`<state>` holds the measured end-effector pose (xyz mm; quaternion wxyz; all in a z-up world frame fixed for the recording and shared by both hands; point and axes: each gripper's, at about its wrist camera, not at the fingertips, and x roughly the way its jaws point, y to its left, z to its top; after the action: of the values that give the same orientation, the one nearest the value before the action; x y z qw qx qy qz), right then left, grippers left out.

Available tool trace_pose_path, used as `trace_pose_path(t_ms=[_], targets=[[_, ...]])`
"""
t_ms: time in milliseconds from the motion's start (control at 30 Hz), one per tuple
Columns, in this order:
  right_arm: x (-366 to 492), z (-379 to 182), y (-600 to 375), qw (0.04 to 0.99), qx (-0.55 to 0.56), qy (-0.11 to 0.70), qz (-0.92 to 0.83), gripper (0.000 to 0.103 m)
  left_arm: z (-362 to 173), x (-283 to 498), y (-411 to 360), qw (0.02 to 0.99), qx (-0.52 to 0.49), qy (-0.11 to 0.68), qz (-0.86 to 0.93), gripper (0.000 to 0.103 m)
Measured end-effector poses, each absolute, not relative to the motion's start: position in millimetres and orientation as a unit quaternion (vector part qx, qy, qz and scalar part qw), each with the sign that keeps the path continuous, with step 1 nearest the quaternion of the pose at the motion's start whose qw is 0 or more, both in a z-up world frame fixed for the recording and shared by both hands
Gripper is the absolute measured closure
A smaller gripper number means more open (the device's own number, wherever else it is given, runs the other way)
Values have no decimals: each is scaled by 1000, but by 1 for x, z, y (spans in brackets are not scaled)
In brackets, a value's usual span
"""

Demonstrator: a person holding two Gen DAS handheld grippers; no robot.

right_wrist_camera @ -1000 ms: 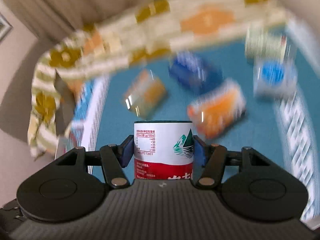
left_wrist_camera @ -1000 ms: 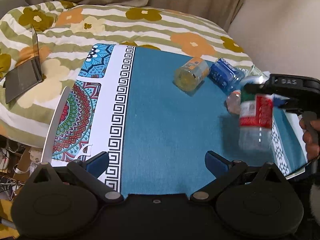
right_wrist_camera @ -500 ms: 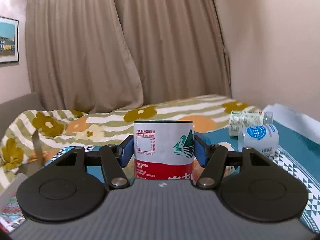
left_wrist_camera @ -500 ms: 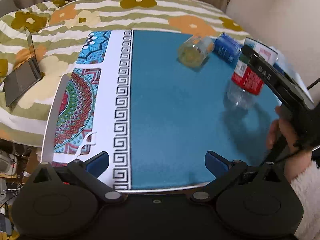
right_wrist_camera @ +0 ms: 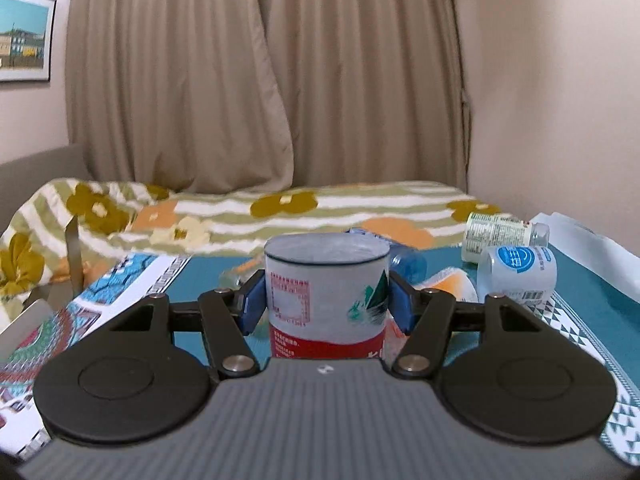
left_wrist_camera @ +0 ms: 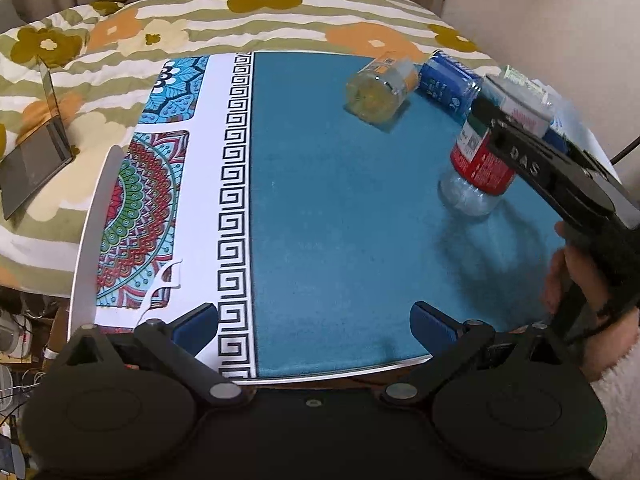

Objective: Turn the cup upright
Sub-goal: 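Rotate the held cup with the right tool until its open rim faces up, then lower the upright cup onto the cloth, open the right tool and withdraw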

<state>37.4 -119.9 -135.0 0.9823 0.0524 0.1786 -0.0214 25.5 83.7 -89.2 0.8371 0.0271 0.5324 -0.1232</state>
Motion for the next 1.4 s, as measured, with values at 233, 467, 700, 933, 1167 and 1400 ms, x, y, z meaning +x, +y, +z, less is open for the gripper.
trace_pose_path(t_ms=[233,467,700,933,1167,1400], targets=[[37,-119,-120,970,37,240,9,26,-82,27,77,839,15,528,-131,0],[46,-106,-120,953,37,302,20,26,-75,26,67,852,40,506,-126,0],[53,-100,-121,941,39,335,22,25,-69,27,63,861,28,493,-121,0],[54,-98,-123,938,42,342,27,0,-66,23,59,869,32,483,-108,0],[48,-77,-138,924,51,377,36,0,-47,19,53,883,40,458,-97,0],[19,-29,-164,918,43,393,33,0,-12,9,38,905,48,412,-92,0]])
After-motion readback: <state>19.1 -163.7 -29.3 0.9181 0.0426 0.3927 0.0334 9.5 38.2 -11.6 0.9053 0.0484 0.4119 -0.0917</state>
